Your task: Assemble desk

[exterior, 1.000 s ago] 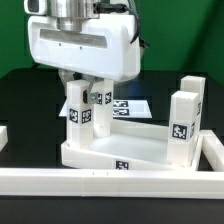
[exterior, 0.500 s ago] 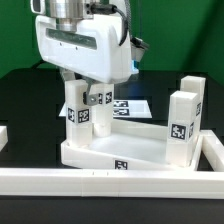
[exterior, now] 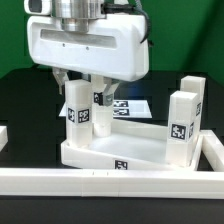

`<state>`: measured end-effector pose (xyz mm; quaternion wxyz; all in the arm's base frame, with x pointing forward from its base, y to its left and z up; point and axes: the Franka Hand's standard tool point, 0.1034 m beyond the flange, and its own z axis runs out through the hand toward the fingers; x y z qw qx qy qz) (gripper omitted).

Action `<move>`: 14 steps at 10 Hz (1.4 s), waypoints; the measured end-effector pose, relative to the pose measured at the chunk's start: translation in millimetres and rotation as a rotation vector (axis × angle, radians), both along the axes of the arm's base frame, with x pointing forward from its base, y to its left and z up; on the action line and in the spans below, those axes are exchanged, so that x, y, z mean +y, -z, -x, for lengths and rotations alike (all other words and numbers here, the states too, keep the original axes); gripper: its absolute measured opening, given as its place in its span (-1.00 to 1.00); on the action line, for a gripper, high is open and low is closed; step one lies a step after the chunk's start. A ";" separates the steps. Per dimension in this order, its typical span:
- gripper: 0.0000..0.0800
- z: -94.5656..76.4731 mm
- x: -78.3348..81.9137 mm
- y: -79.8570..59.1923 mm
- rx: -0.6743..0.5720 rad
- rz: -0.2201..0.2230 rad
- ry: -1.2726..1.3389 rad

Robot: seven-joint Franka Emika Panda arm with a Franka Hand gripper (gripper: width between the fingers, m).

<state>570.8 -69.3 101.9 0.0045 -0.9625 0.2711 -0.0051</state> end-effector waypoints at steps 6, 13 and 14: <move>0.62 -2.7 -4.2 -2.7 -0.003 0.021 -0.596; -0.03 -2.2 -9.3 -2.6 0.017 0.051 -0.918; -0.28 -2.2 -9.2 -2.6 0.017 0.051 -0.918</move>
Offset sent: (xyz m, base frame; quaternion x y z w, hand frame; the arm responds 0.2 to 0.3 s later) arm 0.0071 0.0030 0.0042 0.0064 0.0086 -0.2974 0.9547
